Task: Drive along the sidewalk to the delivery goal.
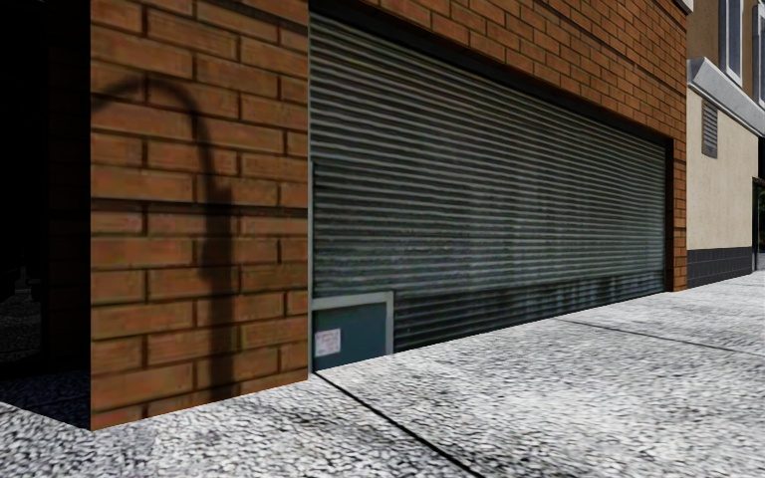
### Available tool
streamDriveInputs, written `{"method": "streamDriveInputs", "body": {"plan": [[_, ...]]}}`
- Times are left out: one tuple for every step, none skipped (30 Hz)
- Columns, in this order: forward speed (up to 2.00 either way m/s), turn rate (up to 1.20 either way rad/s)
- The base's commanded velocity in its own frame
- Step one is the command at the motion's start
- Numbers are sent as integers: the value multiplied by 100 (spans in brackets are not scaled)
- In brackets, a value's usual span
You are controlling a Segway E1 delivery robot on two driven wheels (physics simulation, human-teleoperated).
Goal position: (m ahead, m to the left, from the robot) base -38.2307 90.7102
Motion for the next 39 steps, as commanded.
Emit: {"method": "streamDriveInputs", "body": {"plan": [[0,0],[0,0],[0,0],[0,0],[0,0],[0,0],[0,0],[0,0],[0,0],[0,0],[0,0],[0,0],[0,0],[0,0],[0,0],[0,0],[0,0],[0,0],[0,0],[0,0],[0,0],[0,0],[0,0],[0,0],[0,0],[0,0],[0,0],[0,0],[0,0],[0,0],[0,9],[0,21],[5,30],[5,30],[23,35],[30,39],[35,41],[35,41],[39,42]]}}
